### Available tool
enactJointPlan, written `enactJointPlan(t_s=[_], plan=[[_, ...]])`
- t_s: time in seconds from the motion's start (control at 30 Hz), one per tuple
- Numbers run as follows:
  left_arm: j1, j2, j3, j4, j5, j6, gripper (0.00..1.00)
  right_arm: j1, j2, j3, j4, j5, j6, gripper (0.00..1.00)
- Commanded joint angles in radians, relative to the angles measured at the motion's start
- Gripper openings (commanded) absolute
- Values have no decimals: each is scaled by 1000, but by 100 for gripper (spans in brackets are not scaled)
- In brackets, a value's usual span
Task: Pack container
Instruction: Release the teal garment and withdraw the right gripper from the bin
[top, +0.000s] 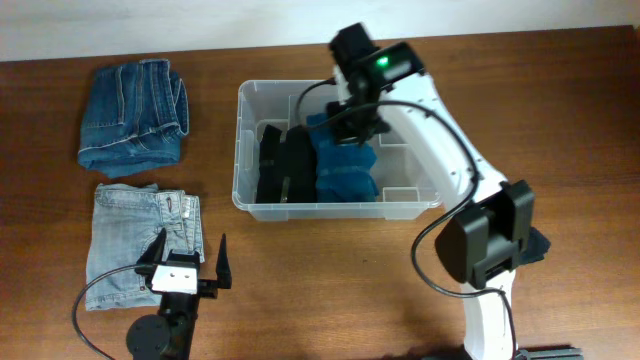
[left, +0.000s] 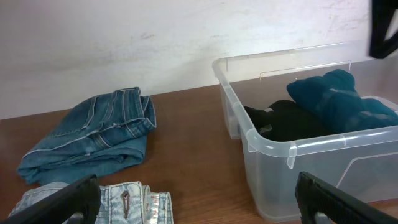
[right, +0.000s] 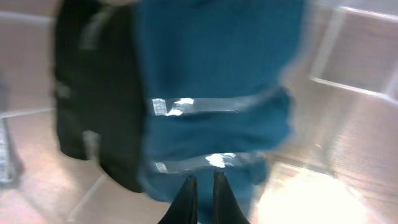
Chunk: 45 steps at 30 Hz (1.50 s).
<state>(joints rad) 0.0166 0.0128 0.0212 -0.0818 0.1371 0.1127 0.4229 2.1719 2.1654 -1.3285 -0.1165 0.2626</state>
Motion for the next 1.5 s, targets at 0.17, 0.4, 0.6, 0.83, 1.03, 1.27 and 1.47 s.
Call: enactJointPlan(t_s=[0.17,0.4,0.6,0.83,1.03,1.27,1.47], plan=[[6,-6,-4,-2,-4,16,99,85,64,-26,75,16,32,4],[6,-6,-4,-2,-4,16,99,81,153,-26,118,49,46,4],[6,-6,-4,-2,-4,16,99,81,222,-25,139,50,46,4],[6,-6,-4,-2,-4,16,99,80,216,-8,178,50,41,4],[6,-6,-4,-2,-4,16,99,78,182,126,110,76,30,4],[6,-6,-4,-2,-4,16,100,46,179,323,-58,190,30,4],[6,-6,-4,-2,-4,16,99,-18,173,485,-262,231,30,50]])
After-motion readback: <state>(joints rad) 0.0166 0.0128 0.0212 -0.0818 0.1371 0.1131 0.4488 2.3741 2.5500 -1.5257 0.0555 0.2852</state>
